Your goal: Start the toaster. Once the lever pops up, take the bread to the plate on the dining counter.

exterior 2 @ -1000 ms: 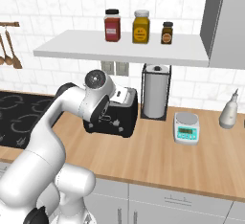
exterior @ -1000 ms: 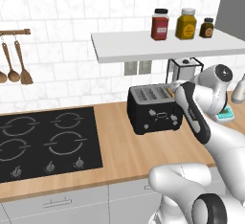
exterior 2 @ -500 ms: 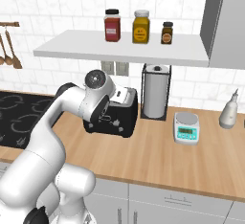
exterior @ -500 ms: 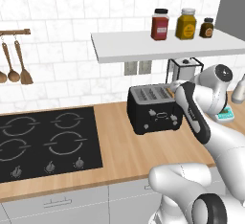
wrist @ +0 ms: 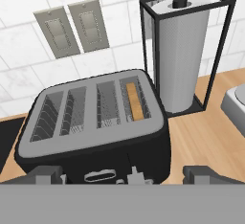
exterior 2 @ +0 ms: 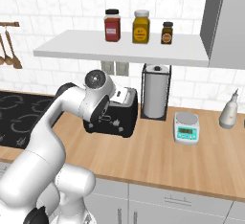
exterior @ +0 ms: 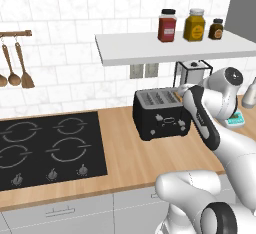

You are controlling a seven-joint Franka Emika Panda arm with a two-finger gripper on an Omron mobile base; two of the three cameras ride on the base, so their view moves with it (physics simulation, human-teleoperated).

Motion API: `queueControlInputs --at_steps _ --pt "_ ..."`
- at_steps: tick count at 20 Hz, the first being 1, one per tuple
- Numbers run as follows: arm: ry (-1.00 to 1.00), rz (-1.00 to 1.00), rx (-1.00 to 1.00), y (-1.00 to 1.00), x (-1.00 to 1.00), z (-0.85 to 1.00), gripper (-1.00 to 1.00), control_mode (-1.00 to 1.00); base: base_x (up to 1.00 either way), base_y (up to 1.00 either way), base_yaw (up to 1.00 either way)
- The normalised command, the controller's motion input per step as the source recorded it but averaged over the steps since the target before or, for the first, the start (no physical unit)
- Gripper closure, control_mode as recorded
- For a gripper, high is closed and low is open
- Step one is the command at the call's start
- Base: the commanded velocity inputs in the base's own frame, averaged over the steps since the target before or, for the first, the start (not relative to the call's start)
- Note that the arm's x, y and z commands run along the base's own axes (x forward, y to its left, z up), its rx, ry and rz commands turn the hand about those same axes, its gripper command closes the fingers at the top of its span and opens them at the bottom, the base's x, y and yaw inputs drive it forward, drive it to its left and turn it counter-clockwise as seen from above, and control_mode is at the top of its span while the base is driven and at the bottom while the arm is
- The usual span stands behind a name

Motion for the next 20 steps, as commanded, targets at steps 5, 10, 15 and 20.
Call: queueControlInputs --at_steps 5,10,15,20 --pt "0.0 0.0 0.0 0.0 0.0 0.0 -1.0 -1.0 0.0 0.0 0.0" --pt "0.0 0.0 0.0 0.0 0.0 0.0 -1.0 -1.0 0.0 0.0 0.0" --pt "0.0 0.0 0.0 0.0 0.0 0.0 -1.0 -1.0 0.0 0.0 0.0" --pt "0.0 0.0 0.0 0.0 0.0 0.0 -1.0 -1.0 0.0 0.0 0.0"
